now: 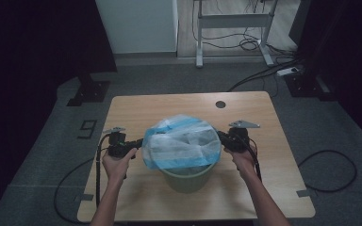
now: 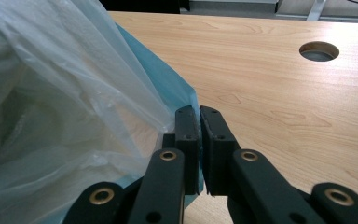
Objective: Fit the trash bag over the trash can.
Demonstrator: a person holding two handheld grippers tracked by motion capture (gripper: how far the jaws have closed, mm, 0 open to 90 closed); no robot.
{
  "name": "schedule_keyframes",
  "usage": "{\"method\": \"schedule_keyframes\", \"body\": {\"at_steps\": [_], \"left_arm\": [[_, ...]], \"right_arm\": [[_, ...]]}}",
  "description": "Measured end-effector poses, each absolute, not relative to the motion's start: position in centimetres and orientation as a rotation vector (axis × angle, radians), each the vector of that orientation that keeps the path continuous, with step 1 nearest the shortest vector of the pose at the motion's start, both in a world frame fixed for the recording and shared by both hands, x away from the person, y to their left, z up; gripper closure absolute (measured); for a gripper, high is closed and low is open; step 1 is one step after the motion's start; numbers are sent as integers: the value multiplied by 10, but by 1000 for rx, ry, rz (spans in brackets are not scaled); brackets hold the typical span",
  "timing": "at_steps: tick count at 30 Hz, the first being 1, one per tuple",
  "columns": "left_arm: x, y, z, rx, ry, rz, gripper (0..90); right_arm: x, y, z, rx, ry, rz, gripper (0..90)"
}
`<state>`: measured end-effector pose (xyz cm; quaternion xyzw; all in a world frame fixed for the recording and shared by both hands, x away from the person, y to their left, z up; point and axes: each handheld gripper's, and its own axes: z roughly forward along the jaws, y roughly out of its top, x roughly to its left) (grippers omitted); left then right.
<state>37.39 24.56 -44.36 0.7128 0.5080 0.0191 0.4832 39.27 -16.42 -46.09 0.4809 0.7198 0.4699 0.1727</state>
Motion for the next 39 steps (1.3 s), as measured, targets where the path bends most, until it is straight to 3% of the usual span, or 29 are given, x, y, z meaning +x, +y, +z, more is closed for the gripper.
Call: {"method": "schedule_keyframes", "body": {"at_steps": [10,24,26,27,39], "left_arm": [[386,246,-454,1765,1318,9,875],[373,256,-454,1743,1266,32,862],[371,257,-454,1740,1257,60,847],[370,258,-453,1725,1242,77,837],[364,260,-444,1700,1212,115,838]], "right_arm": [[399,-160,-463,1378,2063,1310,869],[400,-171,-470,1453,2089,1266,850],[396,-174,-467,1434,2061,1284,783],[390,-177,-460,1406,1995,1311,655],[320,-193,-400,1084,1896,1575,443]]}}
